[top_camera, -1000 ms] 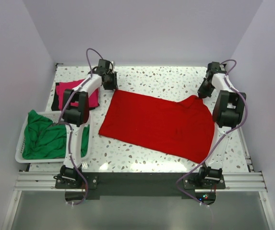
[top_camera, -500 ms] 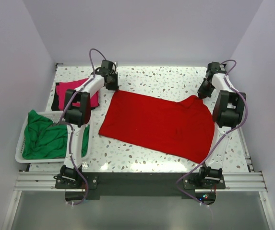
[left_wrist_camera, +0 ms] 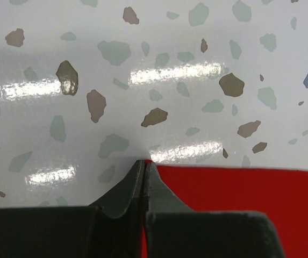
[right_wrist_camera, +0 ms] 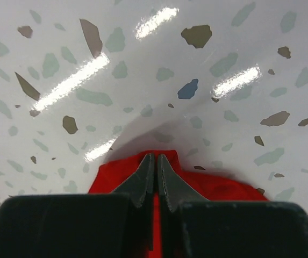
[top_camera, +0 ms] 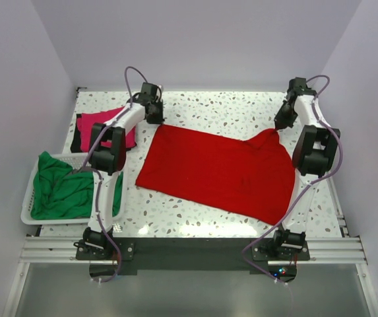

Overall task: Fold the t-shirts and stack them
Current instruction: Fold the tshirt

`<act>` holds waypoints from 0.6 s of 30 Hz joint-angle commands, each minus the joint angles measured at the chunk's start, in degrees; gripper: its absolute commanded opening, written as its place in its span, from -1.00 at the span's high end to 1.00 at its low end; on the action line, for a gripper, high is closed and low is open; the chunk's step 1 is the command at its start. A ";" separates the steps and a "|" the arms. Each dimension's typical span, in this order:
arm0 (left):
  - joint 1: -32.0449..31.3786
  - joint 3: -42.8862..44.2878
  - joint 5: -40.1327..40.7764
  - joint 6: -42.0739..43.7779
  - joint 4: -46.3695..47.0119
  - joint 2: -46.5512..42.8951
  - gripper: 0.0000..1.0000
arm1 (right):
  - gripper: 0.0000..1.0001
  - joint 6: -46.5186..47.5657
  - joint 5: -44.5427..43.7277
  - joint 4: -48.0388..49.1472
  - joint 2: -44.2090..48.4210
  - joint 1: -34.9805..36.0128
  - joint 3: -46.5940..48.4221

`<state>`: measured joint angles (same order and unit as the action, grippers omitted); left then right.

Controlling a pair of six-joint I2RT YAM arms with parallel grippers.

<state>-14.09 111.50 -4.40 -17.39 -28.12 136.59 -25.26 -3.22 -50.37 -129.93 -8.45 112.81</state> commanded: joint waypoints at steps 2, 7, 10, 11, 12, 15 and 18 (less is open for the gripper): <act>-0.59 3.10 0.28 -0.37 -0.10 2.27 1.00 | 1.00 -1.81 1.02 -3.77 -0.50 -1.48 7.06; -0.59 9.25 -0.69 -1.24 1.48 4.03 1.00 | 1.00 -2.34 2.26 -5.70 -2.69 -2.54 14.25; -0.59 12.50 -1.13 -2.03 3.15 5.08 1.00 | 1.00 -2.78 2.70 -6.85 -4.27 -3.41 18.30; -0.59 13.03 -1.83 -2.21 3.94 5.00 1.00 | 1.00 -2.96 2.87 -7.20 -4.63 -3.85 19.19; -0.59 13.65 -2.18 -2.39 4.65 4.82 1.00 | 1.00 -3.22 3.13 -7.29 -4.89 -4.12 19.98; -0.59 13.65 -3.06 -3.53 8.42 3.51 1.00 | 1.00 -3.92 3.14 -7.81 -5.34 -5.00 22.88; -0.59 12.52 -4.20 -3.88 11.85 1.31 1.00 | 1.00 -4.01 3.14 -7.82 -4.20 -5.26 24.29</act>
<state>-14.61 122.39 -6.81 -20.05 -22.98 141.86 -28.29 -0.49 -57.10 -135.81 -13.15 133.23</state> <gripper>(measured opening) 0.027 0.015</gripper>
